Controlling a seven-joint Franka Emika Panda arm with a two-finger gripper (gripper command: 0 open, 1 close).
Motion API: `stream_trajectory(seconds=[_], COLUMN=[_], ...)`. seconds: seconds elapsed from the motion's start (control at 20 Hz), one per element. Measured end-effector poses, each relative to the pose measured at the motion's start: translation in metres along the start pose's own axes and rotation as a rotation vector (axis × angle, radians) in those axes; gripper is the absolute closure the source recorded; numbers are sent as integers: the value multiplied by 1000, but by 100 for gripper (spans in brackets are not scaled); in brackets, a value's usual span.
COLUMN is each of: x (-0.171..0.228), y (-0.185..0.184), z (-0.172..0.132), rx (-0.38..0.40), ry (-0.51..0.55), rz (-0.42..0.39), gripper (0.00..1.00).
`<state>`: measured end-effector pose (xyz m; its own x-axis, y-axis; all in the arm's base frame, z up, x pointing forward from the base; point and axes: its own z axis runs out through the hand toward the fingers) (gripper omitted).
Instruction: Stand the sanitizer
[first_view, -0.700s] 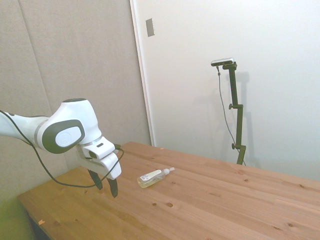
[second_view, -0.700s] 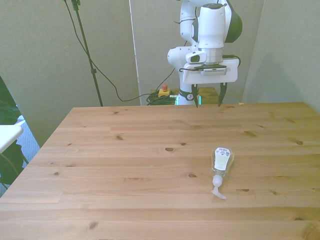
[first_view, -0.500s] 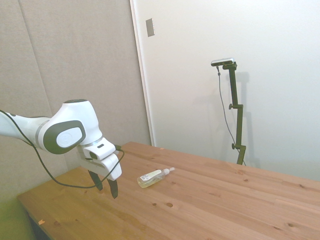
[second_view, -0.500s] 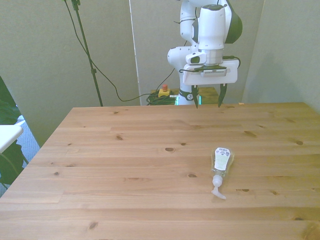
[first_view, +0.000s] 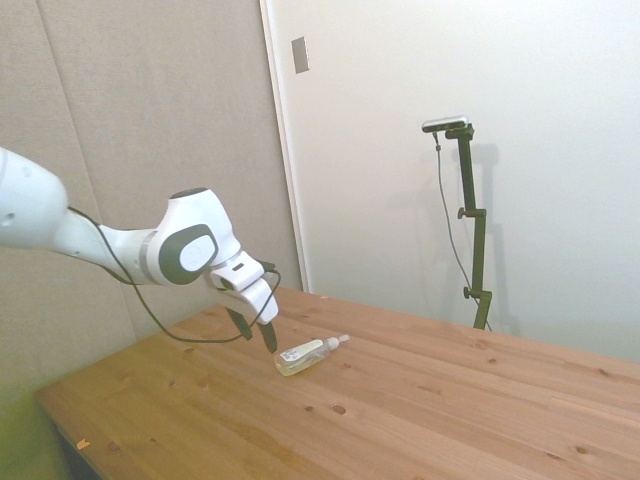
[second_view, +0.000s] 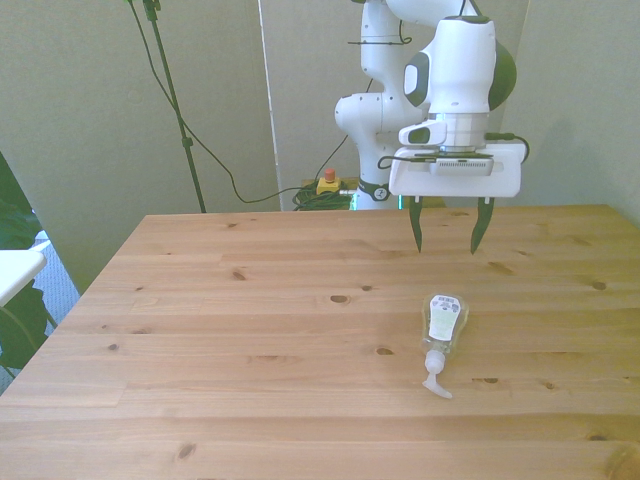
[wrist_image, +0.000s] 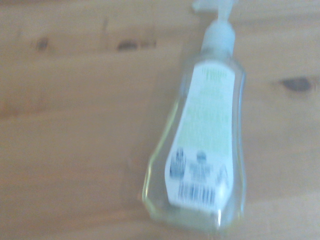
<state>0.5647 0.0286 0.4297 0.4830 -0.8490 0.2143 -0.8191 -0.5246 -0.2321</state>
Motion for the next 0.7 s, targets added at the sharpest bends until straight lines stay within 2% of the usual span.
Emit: stream_trajectory(seconds=[0.15, 0.35, 0.7], x=[27, 52, 76], y=[-26, -44, -71], z=[29, 60, 83], rx=[16, 35, 64], ry=[18, 40, 71], rz=[58, 105, 143], gripper=[0, 0, 0])
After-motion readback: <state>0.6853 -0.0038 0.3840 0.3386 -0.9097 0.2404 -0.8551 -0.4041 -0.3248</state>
